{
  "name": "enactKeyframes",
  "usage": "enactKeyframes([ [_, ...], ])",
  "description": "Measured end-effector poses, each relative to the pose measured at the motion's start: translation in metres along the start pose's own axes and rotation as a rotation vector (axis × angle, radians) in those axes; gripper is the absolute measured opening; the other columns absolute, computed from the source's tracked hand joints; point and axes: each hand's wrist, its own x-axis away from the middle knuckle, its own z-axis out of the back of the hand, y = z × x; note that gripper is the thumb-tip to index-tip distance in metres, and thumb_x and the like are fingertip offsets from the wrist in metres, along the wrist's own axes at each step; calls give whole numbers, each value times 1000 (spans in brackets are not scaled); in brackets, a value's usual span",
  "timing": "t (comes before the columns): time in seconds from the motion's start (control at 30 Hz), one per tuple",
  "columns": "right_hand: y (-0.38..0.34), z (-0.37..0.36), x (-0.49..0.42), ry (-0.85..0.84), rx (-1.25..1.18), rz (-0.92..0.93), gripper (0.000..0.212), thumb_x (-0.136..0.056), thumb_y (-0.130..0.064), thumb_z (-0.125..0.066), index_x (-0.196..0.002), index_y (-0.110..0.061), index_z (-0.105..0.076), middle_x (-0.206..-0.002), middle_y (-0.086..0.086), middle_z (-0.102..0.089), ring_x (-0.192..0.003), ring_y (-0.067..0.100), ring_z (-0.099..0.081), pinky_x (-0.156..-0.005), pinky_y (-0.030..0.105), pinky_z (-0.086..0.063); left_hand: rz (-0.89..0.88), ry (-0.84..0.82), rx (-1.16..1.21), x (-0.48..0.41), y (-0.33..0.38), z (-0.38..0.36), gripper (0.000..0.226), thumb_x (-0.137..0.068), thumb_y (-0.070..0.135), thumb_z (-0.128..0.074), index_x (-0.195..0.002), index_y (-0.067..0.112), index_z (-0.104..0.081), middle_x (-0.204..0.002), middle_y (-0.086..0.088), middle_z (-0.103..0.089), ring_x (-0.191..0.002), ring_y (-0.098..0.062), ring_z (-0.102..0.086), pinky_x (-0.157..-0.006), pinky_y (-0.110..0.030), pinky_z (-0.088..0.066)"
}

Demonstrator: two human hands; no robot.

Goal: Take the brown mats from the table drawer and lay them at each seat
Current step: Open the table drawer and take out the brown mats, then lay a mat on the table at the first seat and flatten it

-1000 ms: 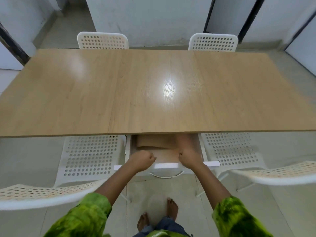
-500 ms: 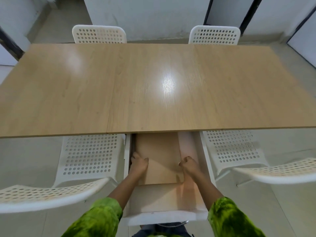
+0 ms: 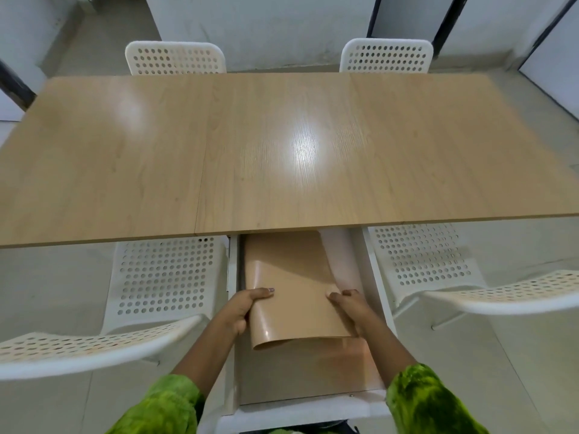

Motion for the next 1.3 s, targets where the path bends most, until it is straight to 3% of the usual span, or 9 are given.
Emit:
enactKeyframes([
  [0.1,-7,14,23,-259,-380,-64,34,-86,-25,-64,-109,0,-61,-100,15,-68,-84,25,-67,-77,34,-55,38,-43,44,12,-4,6,38,-73,8,-70,-108,0,-56,-100,-21,-65,-90,-34,-62,-85,-47,-51],
  [0.23,-22,31,50,-340,-440,-61,6,-85,-7,-60,-89,-3,-59,-79,13,-67,-62,23,-67,-55,29,-56,86,-96,31,27,-13,7,58,-64,13,-74,-116,-1,-53,-97,-21,-66,-90,-34,-63,-78,-45,-54],
  [0.37,-41,53,80,-256,-356,97,10,-82,5,-57,-89,-2,-56,-86,16,-63,-72,27,-61,-61,34,-54,54,-65,-272,53,-7,-10,75,-64,29,-79,-127,2,-50,-122,-18,-60,-102,-30,-60,-84,-41,-50],
  [0.53,-65,86,133,-261,-215,293,24,-82,5,-57,-105,-1,-58,-85,13,-65,-69,23,-63,-53,26,-55,-295,88,-798,108,18,-70,62,-85,46,-59,-137,17,-42,-143,-6,-43,-124,-22,-44,-100,-37,-40],
  [0.67,-85,107,174,-267,-88,459,25,-83,0,-59,-108,-4,-60,-90,12,-68,-74,22,-65,-55,24,-56,-332,-100,-785,157,33,-137,54,-87,52,-51,-128,17,-49,-128,-2,-54,-114,-22,-54,-90,-39,-51],
  [0.8,-99,116,197,-255,-1,608,23,-83,2,-58,-104,-2,-66,-100,21,-70,-94,35,-67,-86,45,-53,-466,-13,-790,183,44,-173,31,-93,50,-41,-97,21,-51,-99,-1,-55,-99,-22,-57,-85,-40,-54],
  [0.93,-112,118,212,-262,25,765,21,-82,8,-54,-82,-9,-66,-82,11,-65,-80,22,-61,-74,32,-51,-523,-18,-719,198,51,-187,28,-94,45,-42,-77,25,-50,-86,3,-51,-93,-17,-51,-88,-41,-52],
  [1.07,-131,118,214,-342,-33,818,24,-80,9,-55,-70,-12,-62,-68,3,-63,-64,11,-61,-61,18,-50,-595,26,-665,197,61,-188,29,-92,48,-45,-89,20,-53,-94,0,-55,-99,-18,-53,-86,-40,-55],
  [1.3,-170,96,205,-467,-60,753,8,-80,-3,-66,-80,-11,-66,-85,14,-63,-77,24,-61,-77,37,-49,-651,67,-413,181,88,-164,40,-92,43,-50,-110,8,-57,-113,-10,-60,-107,-21,-57,-87,-41,-55],
])
